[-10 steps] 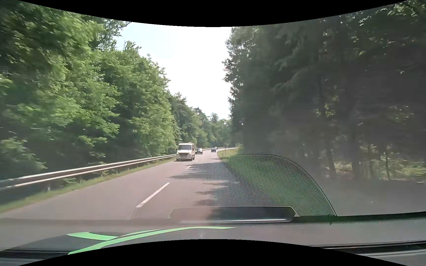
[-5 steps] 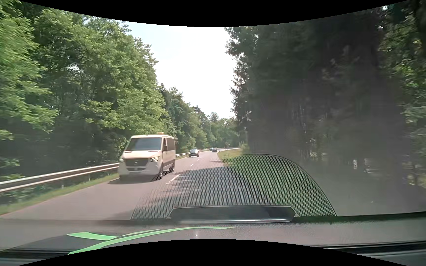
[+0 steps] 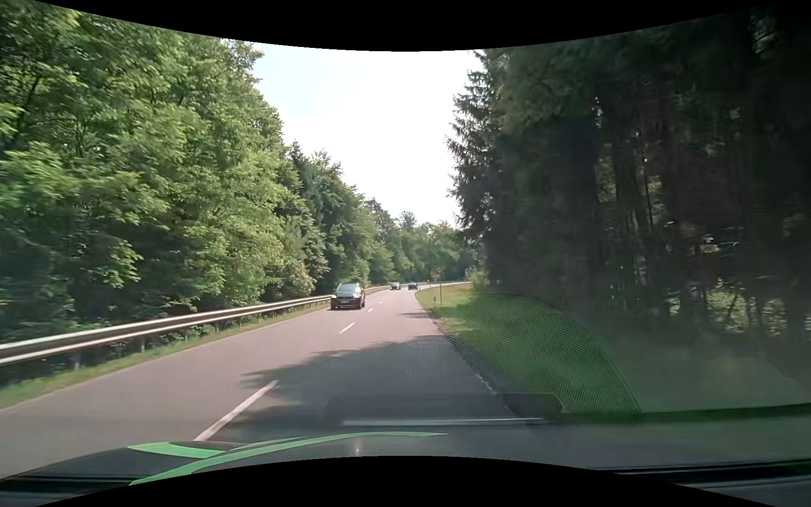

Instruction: Follow the waypoints while adhering to traffic rules and regulations

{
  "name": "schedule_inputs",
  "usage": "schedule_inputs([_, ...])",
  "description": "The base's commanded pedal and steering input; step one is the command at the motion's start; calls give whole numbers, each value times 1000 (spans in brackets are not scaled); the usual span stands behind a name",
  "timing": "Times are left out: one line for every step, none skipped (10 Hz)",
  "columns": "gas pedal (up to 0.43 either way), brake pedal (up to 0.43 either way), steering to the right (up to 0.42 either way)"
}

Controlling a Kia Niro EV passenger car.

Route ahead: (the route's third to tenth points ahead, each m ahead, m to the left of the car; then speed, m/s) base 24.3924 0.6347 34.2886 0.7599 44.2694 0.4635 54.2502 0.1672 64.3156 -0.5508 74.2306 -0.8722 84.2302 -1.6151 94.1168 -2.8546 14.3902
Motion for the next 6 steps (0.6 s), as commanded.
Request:
schedule_inputs([98, 0, -3])
schedule_inputs([98, 0, -3])
schedule_inputs([98, 0, -3])
schedule_inputs([98, 0, -3])
schedule_inputs([98, 0, -3])
schedule_inputs([98, 0, -3])
